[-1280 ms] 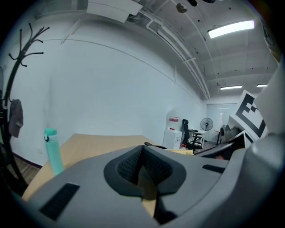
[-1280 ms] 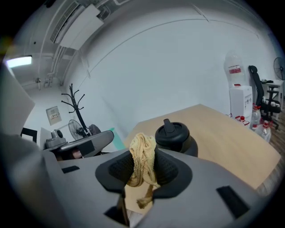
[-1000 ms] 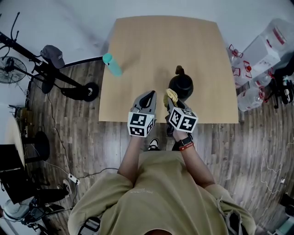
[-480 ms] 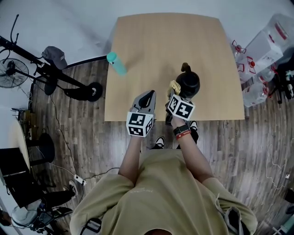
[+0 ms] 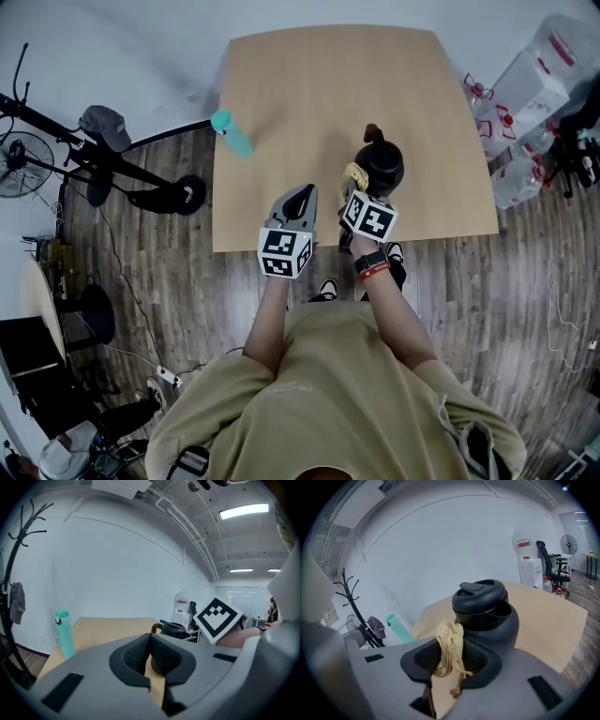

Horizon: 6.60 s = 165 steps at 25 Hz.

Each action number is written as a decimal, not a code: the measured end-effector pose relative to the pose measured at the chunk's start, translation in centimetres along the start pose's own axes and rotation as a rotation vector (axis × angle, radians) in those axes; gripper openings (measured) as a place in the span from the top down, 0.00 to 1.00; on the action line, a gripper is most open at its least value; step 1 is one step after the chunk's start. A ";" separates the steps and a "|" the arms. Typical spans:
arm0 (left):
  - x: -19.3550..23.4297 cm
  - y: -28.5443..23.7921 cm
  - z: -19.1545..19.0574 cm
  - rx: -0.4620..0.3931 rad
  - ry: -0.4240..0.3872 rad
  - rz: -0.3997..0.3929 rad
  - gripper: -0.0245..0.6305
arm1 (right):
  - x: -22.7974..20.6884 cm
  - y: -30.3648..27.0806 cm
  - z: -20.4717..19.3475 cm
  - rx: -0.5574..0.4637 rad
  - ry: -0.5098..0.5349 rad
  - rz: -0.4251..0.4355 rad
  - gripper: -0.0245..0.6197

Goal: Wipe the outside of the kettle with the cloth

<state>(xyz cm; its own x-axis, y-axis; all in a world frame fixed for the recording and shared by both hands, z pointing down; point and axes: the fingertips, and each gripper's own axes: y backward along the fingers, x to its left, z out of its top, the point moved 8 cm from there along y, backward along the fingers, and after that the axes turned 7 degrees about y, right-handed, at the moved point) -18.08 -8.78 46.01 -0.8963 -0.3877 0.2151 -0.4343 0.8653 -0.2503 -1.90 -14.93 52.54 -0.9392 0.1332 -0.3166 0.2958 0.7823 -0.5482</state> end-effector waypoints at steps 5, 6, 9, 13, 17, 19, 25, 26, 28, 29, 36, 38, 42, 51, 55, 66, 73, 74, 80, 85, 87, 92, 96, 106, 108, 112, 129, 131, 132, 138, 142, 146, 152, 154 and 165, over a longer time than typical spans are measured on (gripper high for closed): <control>-0.8 -0.5 -0.2 0.004 -0.002 -0.016 0.93 | -0.7 0.4 -0.3 0.000 0.014 0.054 0.76; -1.0 -0.6 -0.2 0.006 -0.001 -0.020 0.93 | -0.9 0.5 -0.3 0.001 0.019 0.065 0.76; -1.8 -1.1 -0.4 0.016 0.002 -0.033 0.93 | -1.4 0.9 -0.4 0.003 0.031 0.089 0.76; -2.6 -1.6 -0.8 0.030 -0.004 -0.048 0.93 | -2.1 1.4 -0.6 0.007 0.045 0.112 0.76; -3.0 -2.4 -0.9 0.039 -0.003 -0.054 0.93 | -2.6 1.5 -0.5 0.015 0.065 0.149 0.76; -3.4 -2.8 -0.9 0.041 -0.004 -0.057 0.93 | -3.1 1.7 -0.4 0.017 0.082 0.174 0.76; -4.8 -3.7 -1.5 0.048 -0.004 -0.053 0.93 | -5.3 2.7 -0.5 0.035 0.138 0.265 0.76; -5.0 -3.9 -1.5 0.049 -0.004 -0.053 0.93 | -5.7 2.8 -0.4 0.039 0.143 0.283 0.76; -5.3 -4.3 -1.5 0.049 -0.001 -0.048 0.93 | -6.3 2.8 -0.1 0.049 0.158 0.323 0.76; -5.4 -4.5 -1.5 0.048 0.001 -0.045 0.93 | -6.7 2.8 0.0 0.056 0.170 0.344 0.76; -7.0 -6.2 -1.2 0.049 0.005 -0.026 0.93 | -9.5 3.0 1.2 0.108 0.272 0.485 0.76; -7.4 -6.8 -1.2 0.048 0.006 -0.020 0.93 | -10.3 2.9 1.4 0.126 0.296 0.523 0.76; -8.2 -7.7 -1.2 0.042 0.012 -0.001 0.93 | -12.0 2.6 2.0 0.158 0.331 0.577 0.75; -9.5 -8.8 -1.3 0.045 0.018 0.020 0.93 | -14.9 2.6 3.2 0.194 0.408 0.609 0.75; -9.7 -8.9 -1.5 0.046 0.023 0.028 0.93 | -15.4 2.7 3.5 0.186 0.431 0.577 0.75; -9.3 -8.3 -1.8 0.055 -0.010 0.046 0.93 | -15.8 3.6 4.0 0.122 0.493 0.430 0.76; -7.8 -7.7 -1.6 0.054 0.017 0.055 0.93 | -16.1 3.8 5.0 0.062 0.574 0.254 0.77; -7.5 -7.6 -1.6 0.053 0.026 0.051 0.93 | -16.2 3.7 5.1 0.057 0.583 0.230 0.77; -6.8 -6.9 -1.8 0.061 0.047 0.030 0.93 | -17.0 2.1 5.8 0.055 0.587 0.140 0.77; -6.5 -6.1 -1.9 0.063 0.047 -0.002 0.93 | -17.3 0.6 6.1 0.059 0.581 0.095 0.77; -6.3 -5.6 -2.2 0.069 0.041 -0.014 0.93 | -17.4 0.3 5.9 0.058 0.566 0.094 0.77; -5.7 -3.8 -2.9 0.091 0.025 -0.056 0.93 | -16.3 3.5 4.5 0.019 0.478 0.063 0.77; -4.8 -2.5 -3.3 0.096 0.022 -0.090 0.93 | -13.8 6.9 1.6 0.006 0.398 0.069 0.77; -2.2 0.4 -3.8 0.081 0.034 -0.105 0.93 | -4.4 5.6 -5.3 0.029 0.162 0.131 0.77; -1.6 0.8 -3.7 0.079 0.034 -0.099 0.93 | -2.8 4.2 -5.4 0.017 0.133 0.128 0.77; -0.6 1.4 -3.6 0.073 0.048 -0.074 0.93 | -0.5 1.8 -4.8 -0.022 0.143 0.083 0.77; 0.1 0.5 -4.2 0.080 0.073 -0.052 0.93 | -0.4 -0.7 -3.5 -0.042 0.197 -0.040 0.77; -0.1 0.1 -4.4 0.084 0.073 -0.057 0.93 | -0.5 -0.4 -3.6 -0.056 0.249 -0.039 0.77; -0.2 0.0 -4.6 0.087 0.073 -0.059 0.93 | -0.6 -0.3 -3.7 -0.062 0.269 -0.036 0.77; -2.0 -1.0 -5.0 0.100 0.068 -0.070 0.93 | -2.4 0.7 -3.9 -0.062 0.297 0.019 0.77; -3.0 -1.4 -5.1 0.105 0.068 -0.079 0.93 | -3.5 1.7 -3.9 -0.057 0.317 0.033 0.77; -3.9 -2.0 -5.3 0.102 0.071 -0.075 0.93 | -4.5 2.1 -3.9 -0.053 0.333 0.067 0.77; -6.0 -3.1 -5.4 0.100 0.069 -0.079 0.93 | -6.7 3.2 -3.7 -0.044 0.344 0.099 0.77; -6.5 -3.5 -5.4 0.099 0.069 -0.077 0.93 | -7.5 3.5 -3.6 -0.041 0.346 0.109 0.77; -8.9 -5.4 -5.3 0.090 0.068 -0.065 0.93 | -11.2 4.7 -2.4 -0.036 0.389 0.127 0.77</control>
<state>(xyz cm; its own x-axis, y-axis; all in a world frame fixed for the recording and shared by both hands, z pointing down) -7.27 -8.33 50.49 -0.8591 -0.4172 0.2965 -0.5006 0.8055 -0.3171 9.63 -11.27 55.38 -0.8935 0.4450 -0.0603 0.4141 0.7646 -0.4938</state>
